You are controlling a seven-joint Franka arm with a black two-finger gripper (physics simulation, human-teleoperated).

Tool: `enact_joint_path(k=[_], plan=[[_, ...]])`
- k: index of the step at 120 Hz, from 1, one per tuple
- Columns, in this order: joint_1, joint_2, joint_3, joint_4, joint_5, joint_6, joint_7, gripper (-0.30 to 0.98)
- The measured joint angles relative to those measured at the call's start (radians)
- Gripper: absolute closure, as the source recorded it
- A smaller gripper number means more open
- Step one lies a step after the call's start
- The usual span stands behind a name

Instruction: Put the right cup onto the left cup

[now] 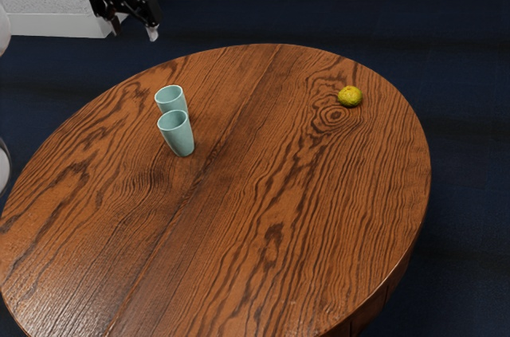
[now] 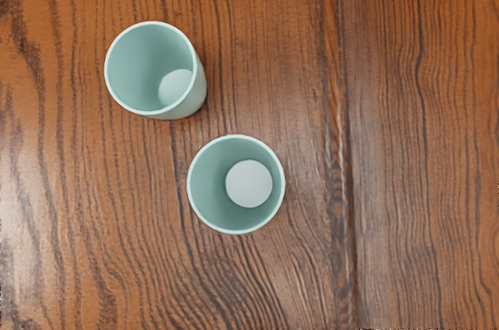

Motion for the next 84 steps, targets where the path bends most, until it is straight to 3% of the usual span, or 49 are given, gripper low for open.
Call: enact_joint_path(k=[20, 36, 52, 84], plan=[[0.108, 0.010, -0.108, -0.016, 0.012, 0.007, 0.034, 0.02], [0.140, 0.112, -0.082, -0.025, -0.027, 0.053, 0.041, 0.02], [0.156, 0.136, -0.076, -0.107, -0.067, 0.117, -0.016, 0.02], [0.190, 0.249, -0.091, -0.130, -0.090, 0.261, -0.142, 0.02]])
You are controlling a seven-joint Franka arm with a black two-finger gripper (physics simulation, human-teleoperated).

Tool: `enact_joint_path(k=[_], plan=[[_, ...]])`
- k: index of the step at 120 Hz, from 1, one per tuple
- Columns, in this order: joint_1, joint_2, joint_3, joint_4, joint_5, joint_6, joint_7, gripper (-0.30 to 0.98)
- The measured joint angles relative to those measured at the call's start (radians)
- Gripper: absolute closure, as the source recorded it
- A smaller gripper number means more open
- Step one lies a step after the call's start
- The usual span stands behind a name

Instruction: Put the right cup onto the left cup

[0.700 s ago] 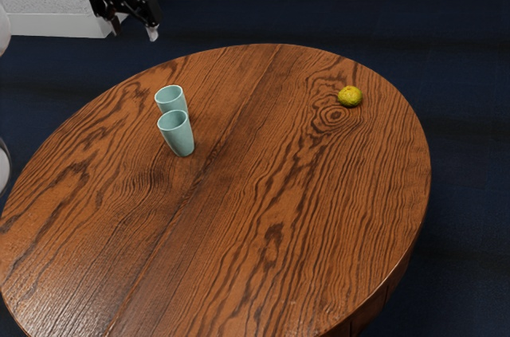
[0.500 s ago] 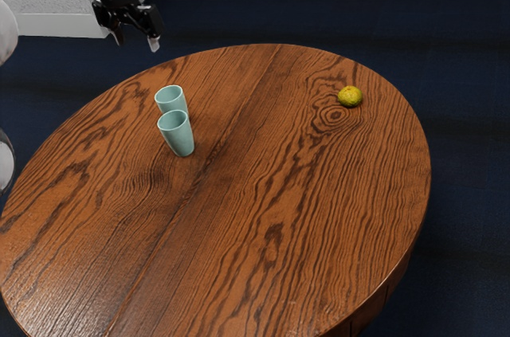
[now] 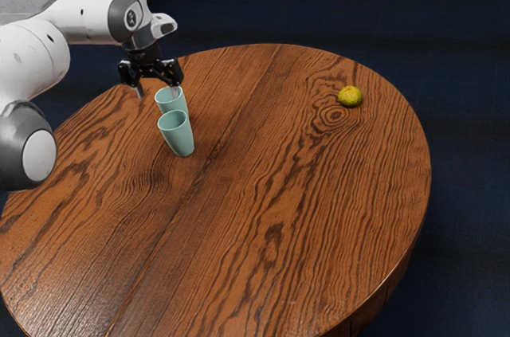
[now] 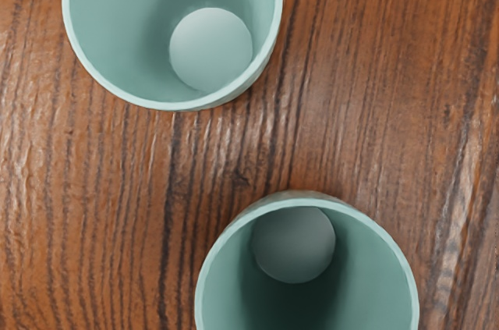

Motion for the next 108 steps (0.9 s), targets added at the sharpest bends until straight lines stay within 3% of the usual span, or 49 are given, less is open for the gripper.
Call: enact_joint_path(k=[39, 92, 108], plan=[[-0.011, -0.050, -0.041, -0.160, -0.053, 0.078, -0.099, 0.02], [-0.018, -0.004, -0.070, -0.156, -0.060, 0.147, -0.172, 0.06], [-0.018, 0.001, -0.071, -0.158, -0.059, 0.162, -0.189, 0.21]])
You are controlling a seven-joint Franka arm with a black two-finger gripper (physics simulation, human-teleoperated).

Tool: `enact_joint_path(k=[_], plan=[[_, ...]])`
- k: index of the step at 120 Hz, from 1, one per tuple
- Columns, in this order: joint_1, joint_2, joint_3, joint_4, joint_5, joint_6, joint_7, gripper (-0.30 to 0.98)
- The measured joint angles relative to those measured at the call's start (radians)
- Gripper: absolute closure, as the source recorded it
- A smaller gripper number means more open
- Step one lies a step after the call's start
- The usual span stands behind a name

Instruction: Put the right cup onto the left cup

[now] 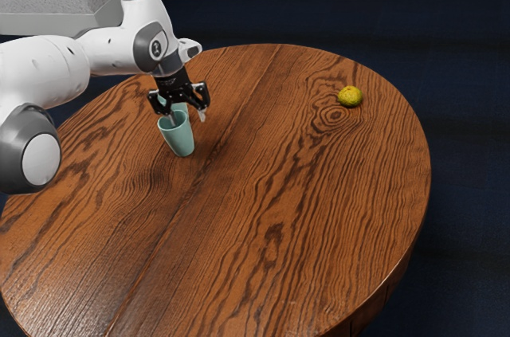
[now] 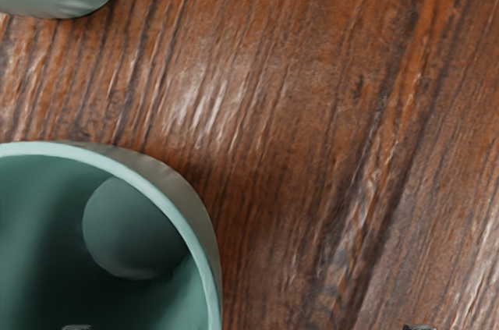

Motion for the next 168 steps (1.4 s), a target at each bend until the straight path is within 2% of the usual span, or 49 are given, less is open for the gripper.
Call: enact_joint_path(k=[21, 44, 116, 142, 153, 168], plan=[[0.001, 0.001, 0.000, -0.011, -0.002, 0.009, -0.024, 0.54], [0.002, 0.003, 0.002, -0.021, -0.003, 0.013, -0.044, 0.69], [0.008, 0.042, 0.018, -0.022, 0.004, 0.016, -0.093, 0.78], [0.004, 0.010, 0.030, -0.009, 0.011, 0.004, -0.107, 0.78], [0.003, -0.005, 0.038, 0.039, 0.024, -0.024, -0.110, 0.78], [0.011, 0.019, 0.040, 0.195, 0.045, -0.097, -0.112, 0.78]])
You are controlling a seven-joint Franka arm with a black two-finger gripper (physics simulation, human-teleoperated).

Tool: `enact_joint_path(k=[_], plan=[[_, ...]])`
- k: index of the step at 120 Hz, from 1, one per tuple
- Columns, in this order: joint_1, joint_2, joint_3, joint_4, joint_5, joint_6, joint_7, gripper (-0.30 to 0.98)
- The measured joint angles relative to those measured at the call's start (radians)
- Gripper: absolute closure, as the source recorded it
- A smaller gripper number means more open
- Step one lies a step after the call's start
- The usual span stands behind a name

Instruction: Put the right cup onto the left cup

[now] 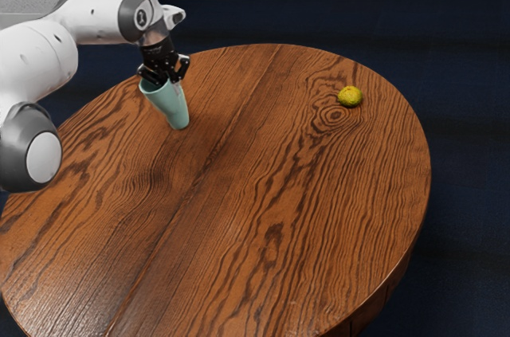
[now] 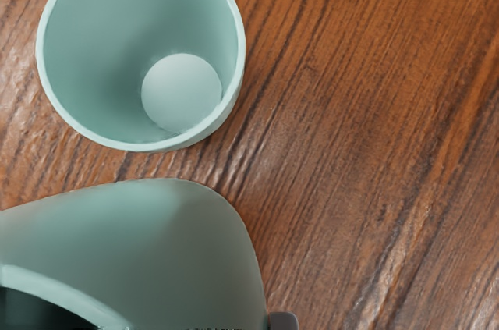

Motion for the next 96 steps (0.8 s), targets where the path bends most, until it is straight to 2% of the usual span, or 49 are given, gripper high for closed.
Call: enact_joint_path(k=[52, 96], plan=[[0.055, 0.239, -0.002, 0.423, 0.030, -0.206, 0.007, 0.79], [0.077, 0.364, -0.005, 0.599, 0.036, -0.280, 0.016, 0.79]])
